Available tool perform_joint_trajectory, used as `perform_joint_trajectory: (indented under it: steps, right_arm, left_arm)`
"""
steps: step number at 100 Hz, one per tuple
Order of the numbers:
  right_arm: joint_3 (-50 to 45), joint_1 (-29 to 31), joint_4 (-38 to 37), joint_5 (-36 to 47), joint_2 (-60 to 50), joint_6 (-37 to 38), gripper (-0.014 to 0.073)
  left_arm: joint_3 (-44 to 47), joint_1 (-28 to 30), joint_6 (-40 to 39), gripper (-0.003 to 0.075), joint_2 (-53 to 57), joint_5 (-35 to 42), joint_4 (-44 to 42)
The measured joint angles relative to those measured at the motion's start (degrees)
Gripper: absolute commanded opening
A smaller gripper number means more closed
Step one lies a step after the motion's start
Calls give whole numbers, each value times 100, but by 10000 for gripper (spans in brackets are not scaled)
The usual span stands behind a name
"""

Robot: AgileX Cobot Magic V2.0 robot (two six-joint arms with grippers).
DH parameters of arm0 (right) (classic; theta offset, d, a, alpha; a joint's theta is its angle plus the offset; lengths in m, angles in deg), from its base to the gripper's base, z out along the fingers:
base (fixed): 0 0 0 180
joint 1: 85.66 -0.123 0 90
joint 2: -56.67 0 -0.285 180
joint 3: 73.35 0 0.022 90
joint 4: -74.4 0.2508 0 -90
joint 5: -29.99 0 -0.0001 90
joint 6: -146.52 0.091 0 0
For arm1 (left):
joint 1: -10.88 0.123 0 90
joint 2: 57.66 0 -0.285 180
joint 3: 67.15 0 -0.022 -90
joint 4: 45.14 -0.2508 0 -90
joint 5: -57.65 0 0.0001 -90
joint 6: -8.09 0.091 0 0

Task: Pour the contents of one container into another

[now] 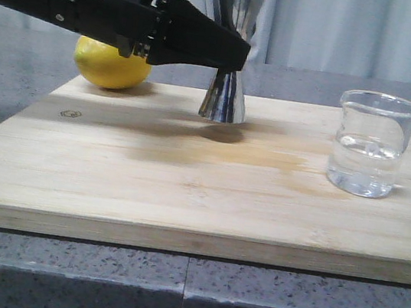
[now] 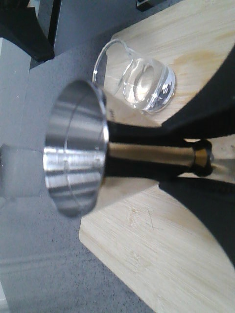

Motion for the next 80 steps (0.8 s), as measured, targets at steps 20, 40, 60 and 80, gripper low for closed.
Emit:
perform_joint_trajectory:
  steps: [20,40,60,80]
  right_arm:
    - [-208,0,481,60,0,-506,584]
    - [-221,0,599,147,201,-703,584]
    - [-221,0,813,40,751,-997,584]
    - [-224,-155,1004,31,996,-1349,584]
  left_arm:
    - [0,0,0,156,0,-86,-19]
    - [0,0,0,156,0,-98,-19]
    - [0,0,0,156,0,-108,-27]
    - [0,0,0,156,0,-108,-33]
